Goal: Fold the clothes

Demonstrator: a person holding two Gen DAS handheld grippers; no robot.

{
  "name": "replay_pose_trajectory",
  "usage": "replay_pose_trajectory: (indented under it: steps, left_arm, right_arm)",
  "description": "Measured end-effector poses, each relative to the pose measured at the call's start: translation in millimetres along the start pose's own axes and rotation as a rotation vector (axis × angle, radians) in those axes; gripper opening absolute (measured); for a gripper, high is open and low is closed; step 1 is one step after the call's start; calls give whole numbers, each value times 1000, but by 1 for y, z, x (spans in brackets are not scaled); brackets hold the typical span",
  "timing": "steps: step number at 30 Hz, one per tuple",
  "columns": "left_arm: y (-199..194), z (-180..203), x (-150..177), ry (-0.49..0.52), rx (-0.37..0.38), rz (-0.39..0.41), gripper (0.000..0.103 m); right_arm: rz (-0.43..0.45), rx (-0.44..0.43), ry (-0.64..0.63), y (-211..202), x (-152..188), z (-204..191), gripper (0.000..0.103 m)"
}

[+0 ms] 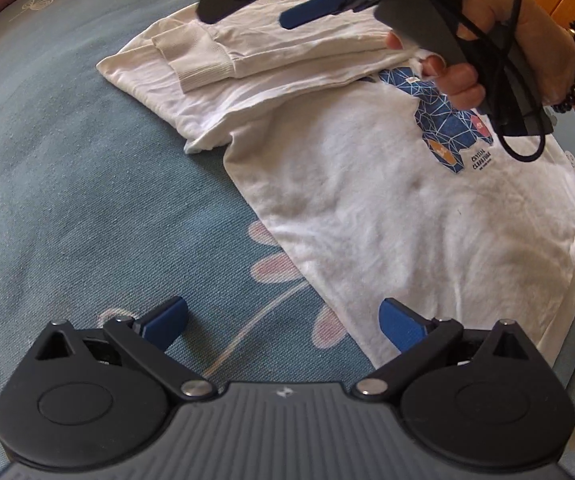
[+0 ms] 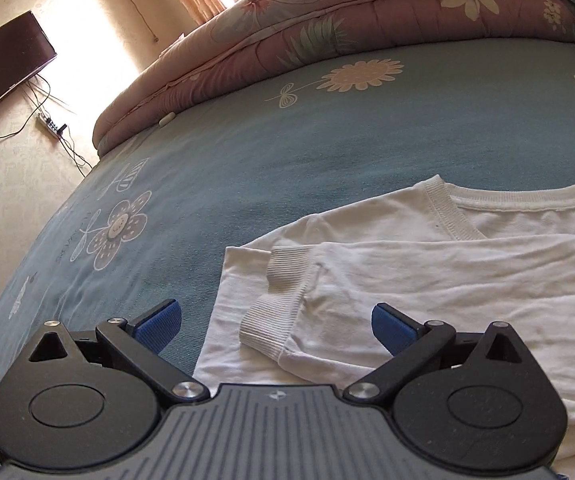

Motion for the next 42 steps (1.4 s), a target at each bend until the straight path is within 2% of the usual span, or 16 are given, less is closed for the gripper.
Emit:
replay_pose_trajectory:
  steps: [6, 11, 13, 16, 18, 21, 23, 26, 30, 33, 36, 39, 40, 42]
  left_arm:
    - [1, -14, -7, -88, -32, -5, 101]
    - [-3, -22, -23, -143, -65, 22, 99]
    - [-9, -22, -33, -158, -85, 61, 96]
    - [-18, -27, -53, -246, -74, 115, 91]
    - [-23, -35, -67, -343, -35, 138, 86]
    - [-21, -48, -94, -508, 41, 166, 81]
    - [-16, -52, -107, -580, 79, 174, 79]
    - [-4, -53, -125, -694, 161, 169, 78]
    - [21, -54, -130, -881, 232, 120, 76]
    - [42, -57, -123, -1003, 223, 56, 74]
    - [61, -60, -110, -1135, 236, 4, 65]
    - [67, -62, -106, -1202, 240, 15, 64]
    - [68, -62, -106, -1208, 226, 18, 61]
    - [70, -64, -107, -1211, 191, 18, 47]
  right_arm:
    - [-43, 106, -40, -40, 14, 23, 103]
    - [-166, 222, -219, -56, 22, 31, 103]
    - [-217, 269, -293, -62, 24, 34, 97]
    - [-291, 321, -410, -69, 26, 37, 80]
    - [-344, 311, -494, -66, 27, 34, 62]
    - [-417, 287, -592, -57, 31, 31, 46]
    - [-454, 275, -649, -51, 35, 31, 39]
    - [-491, 254, -727, -44, 40, 29, 37]
    - [-511, 218, -747, -41, 37, 32, 31]
    - [-520, 198, -745, -41, 35, 35, 30]
    - [-523, 180, -746, -42, 35, 37, 29]
    - [-524, 169, -752, -42, 34, 37, 21]
    - [-522, 166, -753, -42, 33, 36, 19]
    - [-519, 158, -748, -43, 32, 36, 15]
Point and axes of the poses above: each gripper's, at about its wrist camera, not at the fingertips, and y roughly the way its jaws point, z to its right, x to its underside, the point moved 5 cm from there along y, roughly the way its jaws point, and after that the axes turned 15 degrees about -x, right-handed, at the moved point
